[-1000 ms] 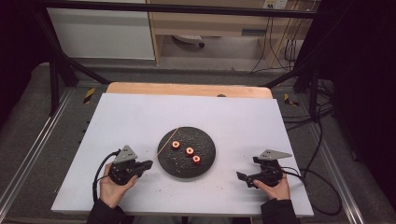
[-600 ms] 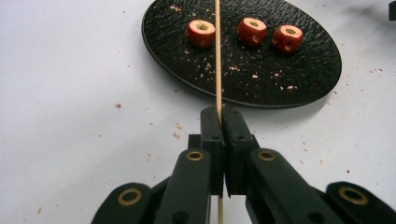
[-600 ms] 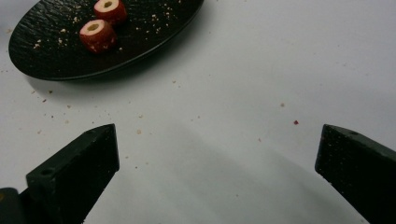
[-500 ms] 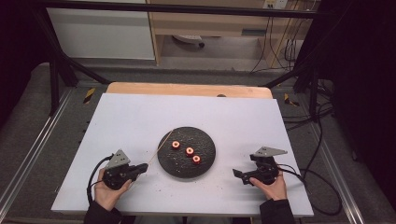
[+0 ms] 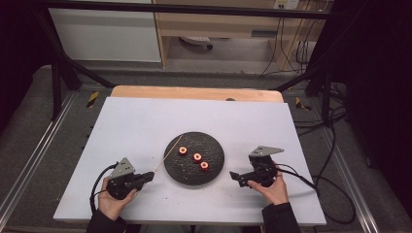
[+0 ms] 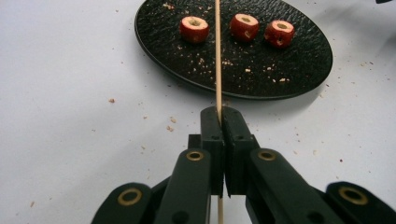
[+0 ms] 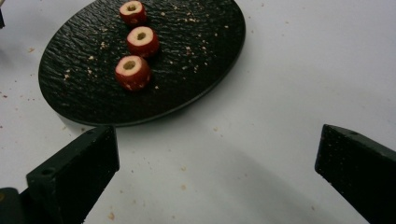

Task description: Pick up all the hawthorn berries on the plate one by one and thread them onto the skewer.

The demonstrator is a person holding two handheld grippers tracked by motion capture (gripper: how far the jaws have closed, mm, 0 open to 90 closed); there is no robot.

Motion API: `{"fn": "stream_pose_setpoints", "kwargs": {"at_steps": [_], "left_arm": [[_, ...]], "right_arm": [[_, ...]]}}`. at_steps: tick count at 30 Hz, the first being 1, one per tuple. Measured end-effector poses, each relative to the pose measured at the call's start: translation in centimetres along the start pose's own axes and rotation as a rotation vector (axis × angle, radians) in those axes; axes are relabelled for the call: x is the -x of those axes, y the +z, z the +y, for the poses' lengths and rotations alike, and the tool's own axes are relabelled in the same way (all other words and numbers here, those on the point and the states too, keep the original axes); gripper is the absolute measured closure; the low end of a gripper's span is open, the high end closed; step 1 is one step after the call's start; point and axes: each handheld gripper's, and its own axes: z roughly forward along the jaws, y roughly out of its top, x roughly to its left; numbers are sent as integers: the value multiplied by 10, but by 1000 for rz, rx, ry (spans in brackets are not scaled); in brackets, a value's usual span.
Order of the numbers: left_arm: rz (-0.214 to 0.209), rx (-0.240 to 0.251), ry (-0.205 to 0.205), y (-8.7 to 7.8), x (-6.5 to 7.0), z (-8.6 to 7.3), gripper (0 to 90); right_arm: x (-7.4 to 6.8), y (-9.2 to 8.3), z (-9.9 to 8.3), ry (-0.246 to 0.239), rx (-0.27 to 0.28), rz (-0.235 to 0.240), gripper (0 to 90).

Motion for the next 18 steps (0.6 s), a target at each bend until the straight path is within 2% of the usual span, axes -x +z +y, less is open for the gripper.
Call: {"fn": "stream_pose_setpoints", "kwargs": {"at_steps": [4,6,18], "left_arm": [[1,1,2,0,0,-1,879],[0,0,1,0,0,-1,879],[-6,-8,9,1,0,-3,879]], "right_arm": [[-9,8,14,-10,-22,1,6],[-17,14,24,-20,-50,4,8],[-38,38,62,-69,-134,5,32]]}}
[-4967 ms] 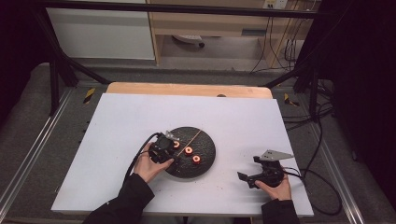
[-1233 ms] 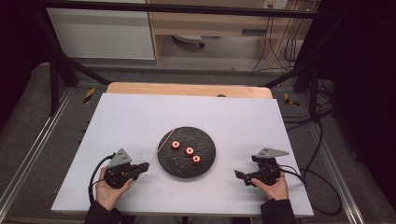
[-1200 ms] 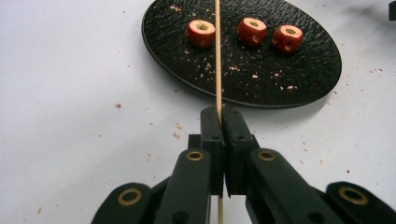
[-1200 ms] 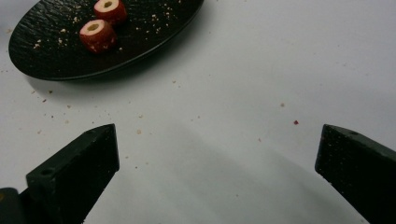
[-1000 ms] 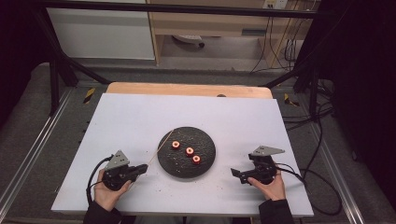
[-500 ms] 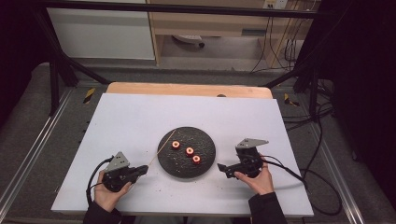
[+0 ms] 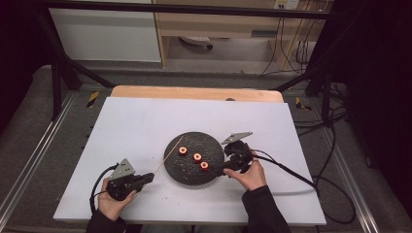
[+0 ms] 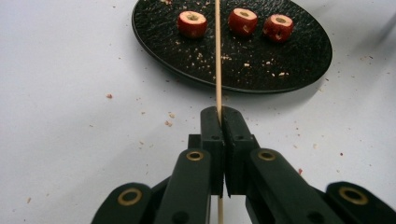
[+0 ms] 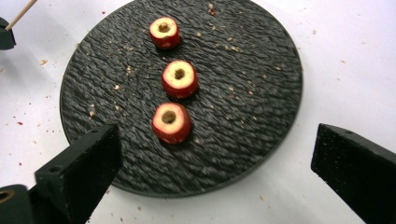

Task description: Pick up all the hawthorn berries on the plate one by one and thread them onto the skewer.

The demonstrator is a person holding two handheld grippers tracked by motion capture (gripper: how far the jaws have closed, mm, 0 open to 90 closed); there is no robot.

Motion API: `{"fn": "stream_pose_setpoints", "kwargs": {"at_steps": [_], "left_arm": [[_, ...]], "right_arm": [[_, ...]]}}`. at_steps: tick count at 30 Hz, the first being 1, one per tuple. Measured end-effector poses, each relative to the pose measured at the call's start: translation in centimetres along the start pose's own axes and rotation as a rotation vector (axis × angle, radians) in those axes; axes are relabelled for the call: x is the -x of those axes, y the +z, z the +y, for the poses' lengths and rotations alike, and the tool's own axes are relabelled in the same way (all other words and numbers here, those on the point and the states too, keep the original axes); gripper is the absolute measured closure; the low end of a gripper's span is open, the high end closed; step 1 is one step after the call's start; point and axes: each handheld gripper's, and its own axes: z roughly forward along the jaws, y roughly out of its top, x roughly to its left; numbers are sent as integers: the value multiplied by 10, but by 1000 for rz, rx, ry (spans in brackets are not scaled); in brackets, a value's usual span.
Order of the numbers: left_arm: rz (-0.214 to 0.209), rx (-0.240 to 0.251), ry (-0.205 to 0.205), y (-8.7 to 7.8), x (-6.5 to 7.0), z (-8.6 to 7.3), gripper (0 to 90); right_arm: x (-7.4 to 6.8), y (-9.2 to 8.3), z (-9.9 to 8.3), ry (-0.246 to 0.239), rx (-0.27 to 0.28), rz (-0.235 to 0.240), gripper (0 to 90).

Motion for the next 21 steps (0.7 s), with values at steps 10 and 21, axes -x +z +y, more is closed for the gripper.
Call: {"fn": "stream_pose_setpoints", "kwargs": {"at_steps": [10,21], "left_arm": [[3,7,-2,-1,-1,0,879],[8,11,0,-1,-1,0,879]], "right_arm": [[-12,17,24,-26,-105,10,90],[-22,34,37,-54,-209,10,196]]}}
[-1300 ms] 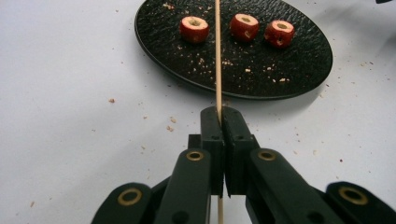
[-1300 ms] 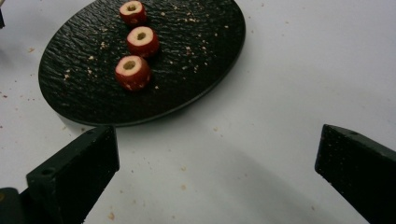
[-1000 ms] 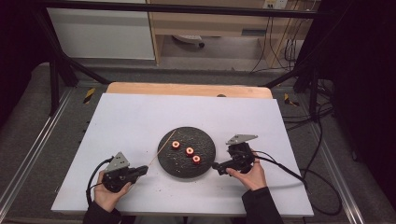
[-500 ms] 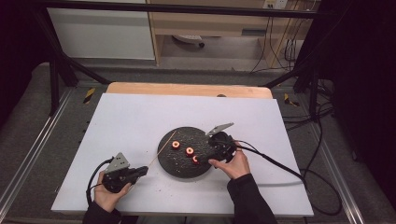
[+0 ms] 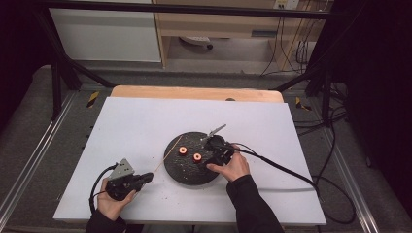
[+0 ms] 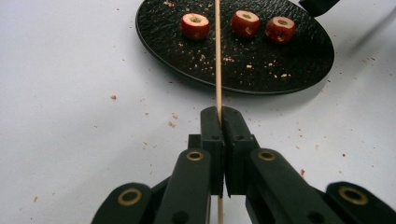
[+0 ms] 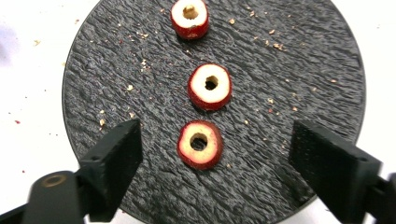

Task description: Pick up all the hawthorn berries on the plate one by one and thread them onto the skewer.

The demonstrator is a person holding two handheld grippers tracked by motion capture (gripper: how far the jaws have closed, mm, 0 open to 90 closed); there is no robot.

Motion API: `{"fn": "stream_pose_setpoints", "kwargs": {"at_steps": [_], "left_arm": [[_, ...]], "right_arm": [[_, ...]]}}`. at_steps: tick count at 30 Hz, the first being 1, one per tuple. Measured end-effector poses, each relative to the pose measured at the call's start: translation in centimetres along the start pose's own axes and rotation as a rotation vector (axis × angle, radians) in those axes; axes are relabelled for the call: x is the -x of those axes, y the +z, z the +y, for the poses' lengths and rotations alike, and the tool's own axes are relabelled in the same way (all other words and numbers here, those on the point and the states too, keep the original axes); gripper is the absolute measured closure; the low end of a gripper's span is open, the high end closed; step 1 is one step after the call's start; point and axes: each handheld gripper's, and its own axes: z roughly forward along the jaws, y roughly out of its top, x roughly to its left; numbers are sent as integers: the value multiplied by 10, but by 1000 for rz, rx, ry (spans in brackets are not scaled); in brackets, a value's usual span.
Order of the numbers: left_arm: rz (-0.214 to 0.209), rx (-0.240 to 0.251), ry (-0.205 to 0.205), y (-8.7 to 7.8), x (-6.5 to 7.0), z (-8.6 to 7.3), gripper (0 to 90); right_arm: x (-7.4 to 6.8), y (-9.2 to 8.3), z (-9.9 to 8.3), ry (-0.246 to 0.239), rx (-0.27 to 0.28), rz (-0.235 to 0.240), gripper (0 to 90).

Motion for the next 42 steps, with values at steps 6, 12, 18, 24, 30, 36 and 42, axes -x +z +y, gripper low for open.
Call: {"fn": "stream_pose_setpoints", "kwargs": {"at_steps": [6,12,18,24,30,36,42], "left_arm": [[4,-5,2,0,0,0,880],[5,-3,3,-1,0,0,879],[7,-1,4,0,0,0,880],[6,-4,7,0,0,0,880],[6,-5,7,0,0,0,879],[6,-4,9,0,1,0,879],[7,-4,11,0,1,0,880]], "right_arm": [[-4,7,6,-5,-43,2,269],[-5,14,7,8,-69,4,362],[-5,19,7,20,-94,17,475],[-3,22,8,44,-118,30,548],[-1,24,9,59,-137,37,581],[-1,25,10,66,-152,37,612],[0,25,10,75,-161,38,618]]}}
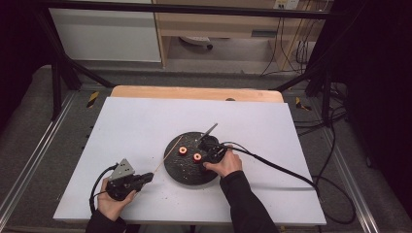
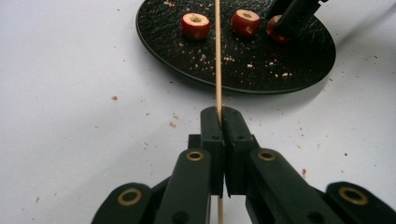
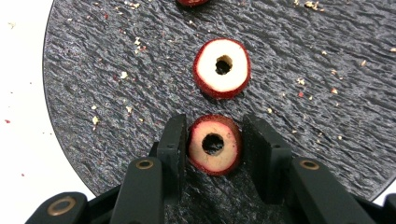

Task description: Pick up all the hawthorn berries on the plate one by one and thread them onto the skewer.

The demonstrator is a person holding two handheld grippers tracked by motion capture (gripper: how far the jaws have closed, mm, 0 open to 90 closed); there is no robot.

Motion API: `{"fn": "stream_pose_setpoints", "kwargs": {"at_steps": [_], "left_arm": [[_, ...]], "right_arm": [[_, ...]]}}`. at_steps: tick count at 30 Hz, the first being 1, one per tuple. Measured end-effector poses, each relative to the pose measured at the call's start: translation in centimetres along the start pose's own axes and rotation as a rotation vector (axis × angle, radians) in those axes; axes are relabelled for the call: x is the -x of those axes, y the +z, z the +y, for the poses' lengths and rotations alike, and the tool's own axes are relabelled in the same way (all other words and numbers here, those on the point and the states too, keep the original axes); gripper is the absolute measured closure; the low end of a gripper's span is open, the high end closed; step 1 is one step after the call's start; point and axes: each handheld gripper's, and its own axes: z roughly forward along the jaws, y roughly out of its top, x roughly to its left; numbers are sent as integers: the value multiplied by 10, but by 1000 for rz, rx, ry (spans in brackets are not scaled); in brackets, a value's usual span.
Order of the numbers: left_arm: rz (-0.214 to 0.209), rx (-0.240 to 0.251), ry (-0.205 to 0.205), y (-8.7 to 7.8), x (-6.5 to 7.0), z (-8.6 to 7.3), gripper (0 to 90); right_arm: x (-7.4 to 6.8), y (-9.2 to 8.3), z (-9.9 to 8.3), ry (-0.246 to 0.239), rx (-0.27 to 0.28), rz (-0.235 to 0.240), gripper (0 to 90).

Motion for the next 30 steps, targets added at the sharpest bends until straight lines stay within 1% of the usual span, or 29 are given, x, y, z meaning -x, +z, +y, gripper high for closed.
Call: {"fn": "stream_pose_setpoints", "kwargs": {"at_steps": [2,4,7,8,11,26,30], "left_arm": [[0,2,-1,0,0,0,880],[1,4,-1,0,0,0,880],[1,5,0,0,1,0,879],[2,6,0,0,1,0,879],[3,8,0,0,1,0,879],[4,15,3,0,3,0,880],[5,18,3,0,4,0,879]], "right_arm": [[0,-1,0,3,5,-2,619],[0,-3,0,4,22,6,620],[0,-10,0,20,52,21,621],[0,-10,0,20,52,21,621],[0,-15,-1,29,80,31,622],[1,-35,-5,47,190,43,624],[2,-40,-8,63,228,59,624]]}}
